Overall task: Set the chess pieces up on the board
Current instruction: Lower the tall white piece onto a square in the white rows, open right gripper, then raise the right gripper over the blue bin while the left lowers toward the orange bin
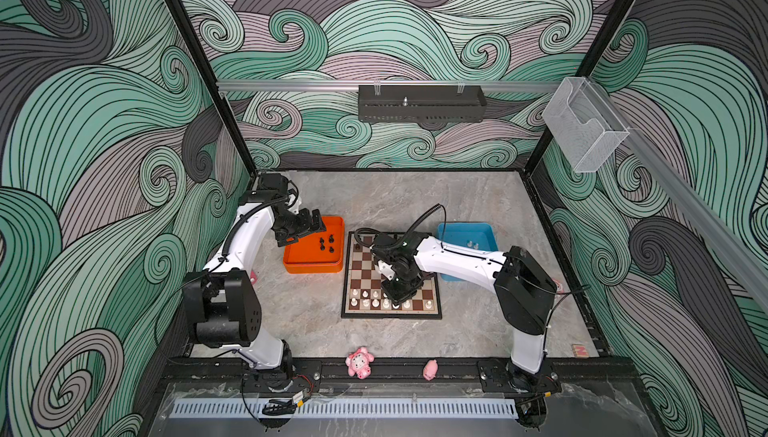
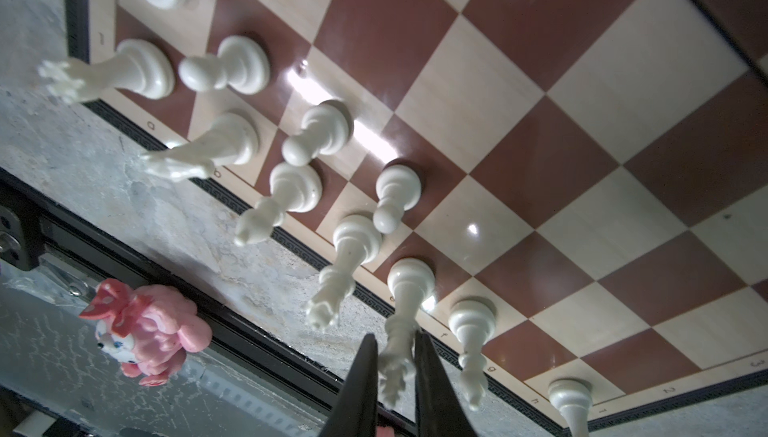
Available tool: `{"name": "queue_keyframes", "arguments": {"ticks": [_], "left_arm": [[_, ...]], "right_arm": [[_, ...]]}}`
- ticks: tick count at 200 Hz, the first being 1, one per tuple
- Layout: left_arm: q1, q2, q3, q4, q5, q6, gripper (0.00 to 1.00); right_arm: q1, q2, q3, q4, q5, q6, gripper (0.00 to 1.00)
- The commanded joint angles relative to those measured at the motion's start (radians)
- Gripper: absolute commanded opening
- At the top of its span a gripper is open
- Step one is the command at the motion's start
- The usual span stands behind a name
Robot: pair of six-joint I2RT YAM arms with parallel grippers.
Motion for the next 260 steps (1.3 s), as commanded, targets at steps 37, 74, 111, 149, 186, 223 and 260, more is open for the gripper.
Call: {"name": "queue_keyframes", "arguments": {"ticks": [37,74,111,149,186,223,260], "left_arm": [[0.007,0.016,0.013,0.002,0.023,-0.006,0.99],[0.007,0.019,0.015,0.0,0.026,-0.006,0.99],[0.007,0.018,0.019,-0.004,0.026,-0.006,0.99],[0.007,0.02,0.027,-0.007,0.016,-0.009,0.99],[-0.001,0.019,0.031,-0.014,-0.034,-0.043,0.98],[-0.022,0.066,0.035,-0.005,-0.095,-0.065,0.98],[-0.04,0.179,0.098,0.009,-0.137,-0.057,0.93]], "right_arm": [[0.0,-0.011,-0.004,-0.002,0.035,0.004,0.3],[0.001,-0.037,0.003,-0.009,0.052,0.003,0.4],[-0.002,-0.078,0.039,-0.044,0.094,-0.008,0.49],[-0.037,-0.146,0.094,-0.045,0.108,-0.018,0.63],[-0.153,-0.207,0.151,-0.035,0.096,-0.048,0.92],[-0.337,-0.296,0.102,0.035,0.065,-0.032,0.99],[-0.448,-0.341,0.054,0.053,0.035,-0.08,0.99]]}}
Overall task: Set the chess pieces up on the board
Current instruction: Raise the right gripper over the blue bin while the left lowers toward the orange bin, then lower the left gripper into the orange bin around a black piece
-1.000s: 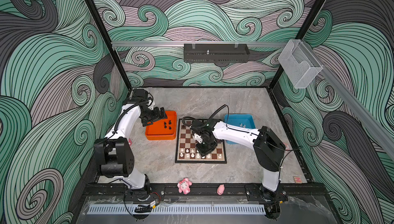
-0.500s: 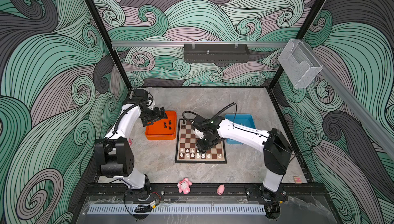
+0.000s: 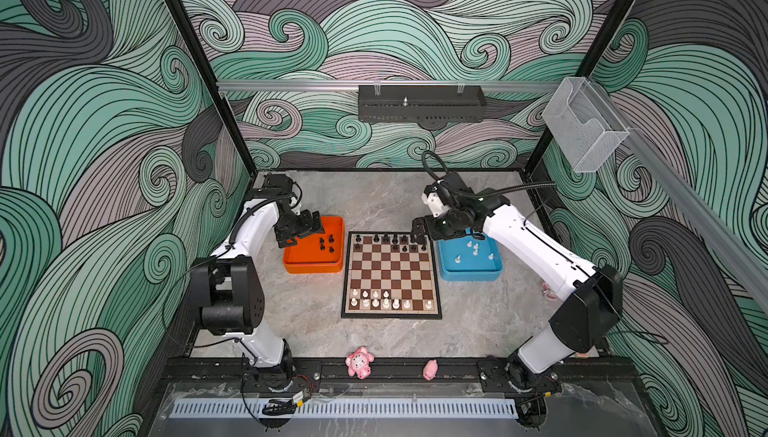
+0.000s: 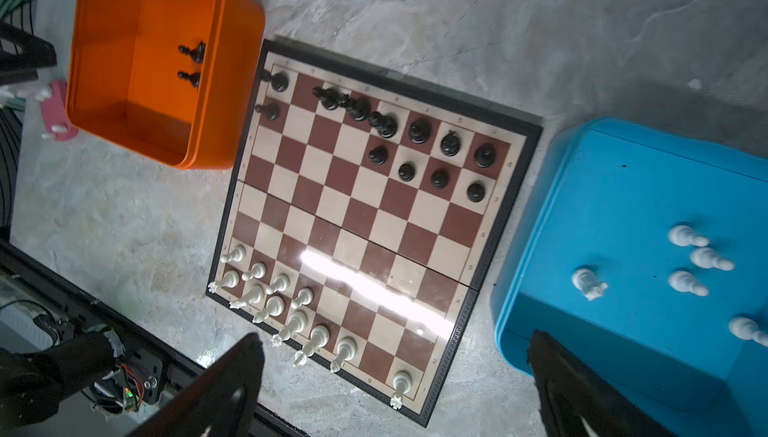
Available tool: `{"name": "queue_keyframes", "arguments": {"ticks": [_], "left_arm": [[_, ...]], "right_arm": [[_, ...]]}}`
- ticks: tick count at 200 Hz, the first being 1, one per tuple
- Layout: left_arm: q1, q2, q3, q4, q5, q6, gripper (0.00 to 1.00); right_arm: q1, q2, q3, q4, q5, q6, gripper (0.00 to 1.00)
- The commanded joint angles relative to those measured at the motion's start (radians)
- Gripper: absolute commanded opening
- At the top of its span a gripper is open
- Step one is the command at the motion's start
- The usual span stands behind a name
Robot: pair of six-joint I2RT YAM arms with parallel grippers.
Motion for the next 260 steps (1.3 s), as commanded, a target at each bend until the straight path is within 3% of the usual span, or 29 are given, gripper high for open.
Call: {"name": "queue_keyframes", "arguments": {"ticks": [1,88,107,143,213,260], "left_arm": [[-0.015,0.069,0.063,0.008,-0.054,-0.007,0.92],[-0.045,0.293,0.201,0.005,-0.153,0.02,0.76],[-0.054,0.331,0.232,-0.011,-0.166,0.027,0.64],[-0.072,0.4,0.292,-0.048,-0.211,0.036,0.62],[-0.113,0.456,0.317,-0.055,-0.254,0.037,0.45],[-0.135,0.472,0.311,-0.056,-0.272,0.034,0.41]], "right_arm": [[-0.034,-0.029,-0.036,0.011,-0.036,-0.039,0.99],[-0.144,-0.022,-0.112,0.029,-0.119,-0.086,0.98],[-0.156,-0.014,-0.115,0.038,-0.134,-0.086,0.96],[-0.169,0.009,-0.115,0.049,-0.159,-0.081,0.94],[-0.18,0.031,-0.105,0.052,-0.179,-0.081,0.93],[-0.184,0.035,-0.105,0.054,-0.184,-0.081,0.92]]}}
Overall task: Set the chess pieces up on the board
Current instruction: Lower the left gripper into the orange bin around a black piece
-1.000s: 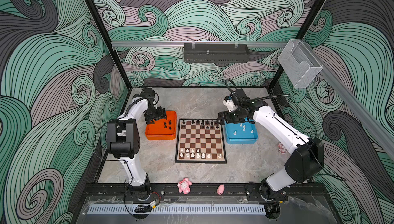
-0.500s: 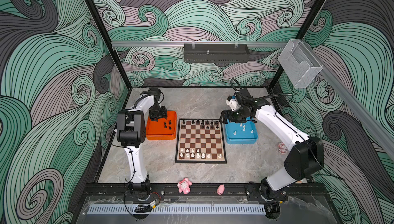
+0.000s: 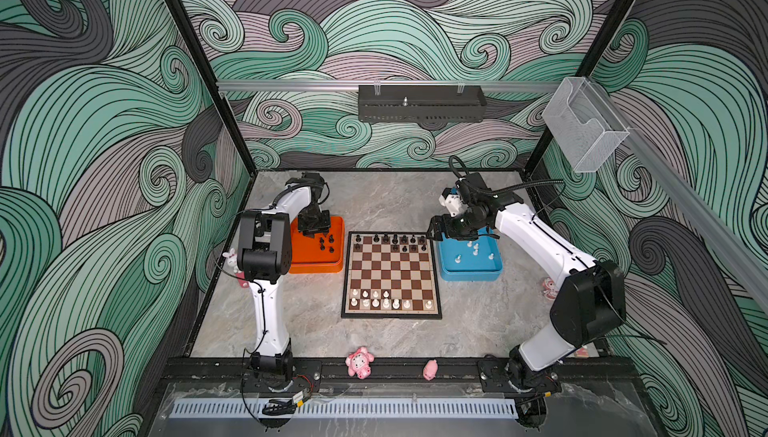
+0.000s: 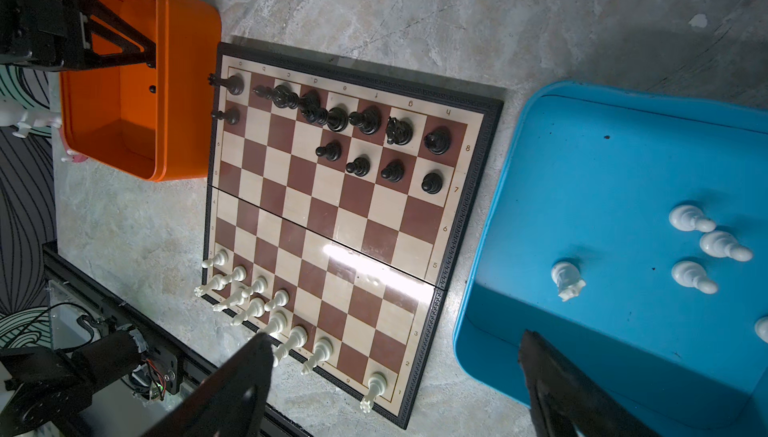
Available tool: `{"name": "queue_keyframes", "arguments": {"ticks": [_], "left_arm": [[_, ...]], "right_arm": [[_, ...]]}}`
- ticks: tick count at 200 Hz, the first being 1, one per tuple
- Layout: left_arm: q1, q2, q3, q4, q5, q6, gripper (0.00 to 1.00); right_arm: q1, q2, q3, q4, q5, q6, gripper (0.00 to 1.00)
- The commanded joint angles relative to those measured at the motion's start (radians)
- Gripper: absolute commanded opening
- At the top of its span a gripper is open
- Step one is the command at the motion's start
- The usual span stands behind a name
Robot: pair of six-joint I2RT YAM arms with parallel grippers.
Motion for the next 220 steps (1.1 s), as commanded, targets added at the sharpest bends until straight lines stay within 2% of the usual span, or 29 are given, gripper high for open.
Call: {"name": "queue_keyframes", "arguments": {"ticks": [1,44,124,181,220], "left_arm": [[-0.014,0.023,0.021,-0.036,-0.028,0.0,0.41],[-0.023,0.029,0.014,-0.041,-0.043,0.0,0.37],[-0.027,0.02,-0.001,-0.04,-0.062,-0.001,0.19],[-0.029,0.021,-0.003,-0.039,-0.06,0.002,0.14],[-0.033,0.011,-0.017,-0.037,-0.065,0.001,0.14]], "right_arm": [[-0.008,0.011,0.0,0.004,-0.014,-0.011,0.92],[-0.011,0.015,-0.002,0.008,-0.02,-0.01,0.92],[-0.011,0.028,0.0,0.01,-0.03,-0.007,0.91],[-0.013,0.027,-0.003,0.012,-0.023,-0.009,0.91],[-0.013,0.032,-0.004,0.011,-0.027,-0.009,0.91]]}}
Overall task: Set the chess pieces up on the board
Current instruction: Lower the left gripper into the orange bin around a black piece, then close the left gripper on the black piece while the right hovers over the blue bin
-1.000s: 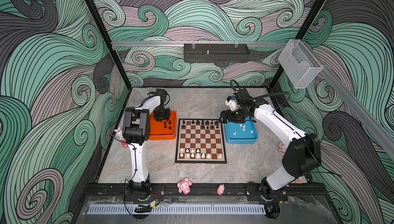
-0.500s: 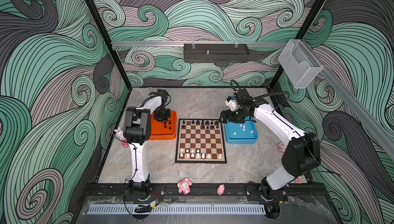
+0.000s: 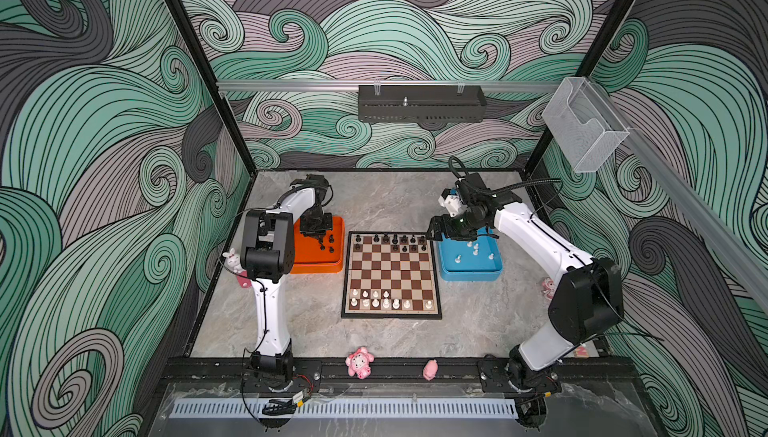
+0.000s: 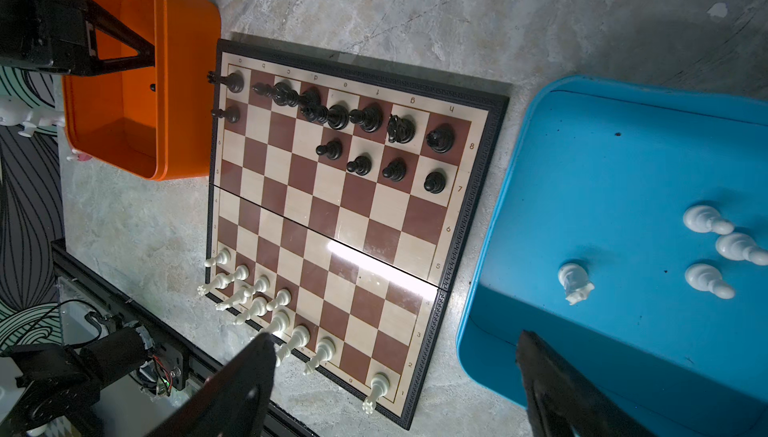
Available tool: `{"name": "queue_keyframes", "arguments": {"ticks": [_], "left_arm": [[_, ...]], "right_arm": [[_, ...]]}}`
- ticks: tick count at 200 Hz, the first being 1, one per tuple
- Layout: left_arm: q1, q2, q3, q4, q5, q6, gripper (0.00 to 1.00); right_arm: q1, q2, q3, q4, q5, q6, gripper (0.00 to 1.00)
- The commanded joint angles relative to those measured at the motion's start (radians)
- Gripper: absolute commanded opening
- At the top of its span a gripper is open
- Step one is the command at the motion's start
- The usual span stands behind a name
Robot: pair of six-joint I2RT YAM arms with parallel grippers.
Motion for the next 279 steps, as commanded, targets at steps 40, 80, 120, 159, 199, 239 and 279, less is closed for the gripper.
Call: {"name": "queue_keyframes", "arguments": {"ticks": [40,80,120,159,199,239,279], "left_arm": [[-0.016,-0.016,-0.034,-0.029,-0.024,-0.006,0.21],[-0.018,-0.023,-0.038,-0.029,-0.035,-0.005,0.21],[-0.017,-0.028,-0.028,-0.031,-0.048,-0.004,0.23],[-0.018,-0.034,-0.014,-0.038,-0.052,-0.006,0.29],[-0.017,-0.041,-0.004,-0.038,-0.057,-0.01,0.29],[-0.018,-0.041,0.009,-0.039,-0.057,-0.015,0.25],[-0.017,-0.046,0.019,-0.037,-0.057,-0.02,0.25]], "right_arm": [[-0.007,0.014,-0.006,0.01,-0.007,-0.009,0.91],[-0.007,0.014,-0.008,0.011,-0.008,-0.009,0.91],[-0.007,0.014,-0.008,0.012,-0.008,-0.009,0.91],[-0.007,0.016,-0.006,0.012,-0.009,-0.009,0.91],[-0.007,0.018,-0.007,0.013,-0.008,-0.009,0.9],[-0.007,0.02,-0.006,0.013,-0.008,-0.011,0.9],[-0.007,0.021,-0.006,0.012,-0.01,-0.011,0.9]]}}
